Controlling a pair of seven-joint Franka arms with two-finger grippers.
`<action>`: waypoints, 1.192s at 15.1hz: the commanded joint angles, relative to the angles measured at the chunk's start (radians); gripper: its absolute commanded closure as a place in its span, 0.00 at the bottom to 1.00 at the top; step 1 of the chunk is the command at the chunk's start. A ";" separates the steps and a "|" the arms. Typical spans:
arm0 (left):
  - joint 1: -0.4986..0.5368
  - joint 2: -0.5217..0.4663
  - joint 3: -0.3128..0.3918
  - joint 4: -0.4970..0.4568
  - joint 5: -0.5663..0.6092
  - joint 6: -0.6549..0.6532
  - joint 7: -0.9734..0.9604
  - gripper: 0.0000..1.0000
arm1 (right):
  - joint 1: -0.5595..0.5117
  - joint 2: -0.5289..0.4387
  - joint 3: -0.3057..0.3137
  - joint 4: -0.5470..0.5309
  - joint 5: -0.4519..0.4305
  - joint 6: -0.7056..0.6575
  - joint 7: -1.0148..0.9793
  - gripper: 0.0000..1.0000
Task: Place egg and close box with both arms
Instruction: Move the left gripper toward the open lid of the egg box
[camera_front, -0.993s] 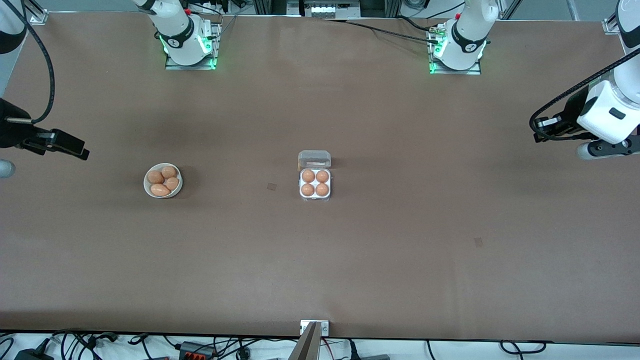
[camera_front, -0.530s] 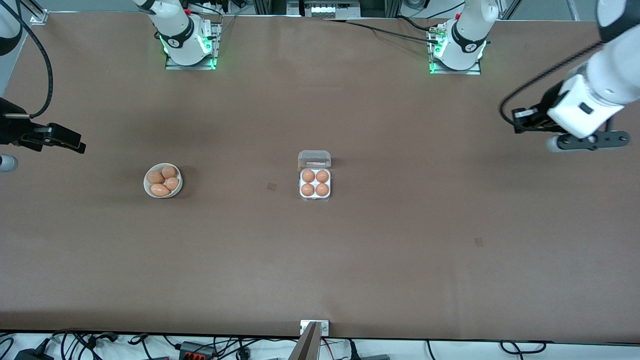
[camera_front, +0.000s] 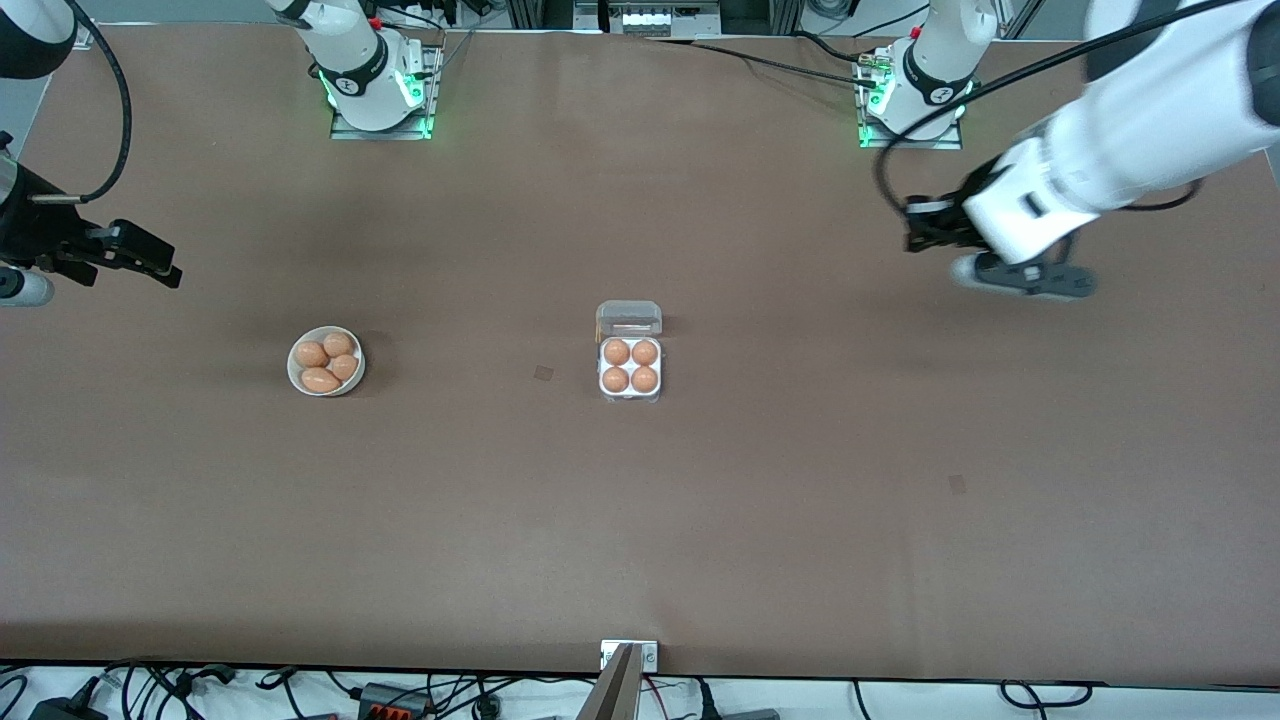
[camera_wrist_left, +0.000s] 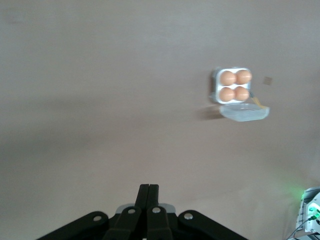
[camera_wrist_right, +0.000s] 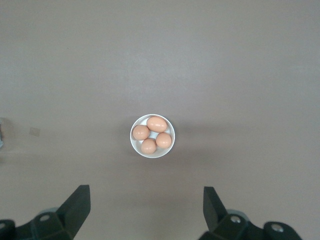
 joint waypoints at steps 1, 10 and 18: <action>-0.121 0.075 0.002 0.021 -0.017 0.079 -0.106 1.00 | -0.012 -0.023 0.014 -0.026 -0.011 -0.024 -0.019 0.00; -0.396 0.327 0.003 0.021 -0.005 0.363 -0.281 1.00 | -0.013 -0.039 0.006 -0.025 -0.011 -0.033 -0.033 0.00; -0.494 0.457 0.016 0.067 0.000 0.442 -0.385 1.00 | -0.015 -0.046 0.004 -0.025 -0.011 -0.030 -0.031 0.00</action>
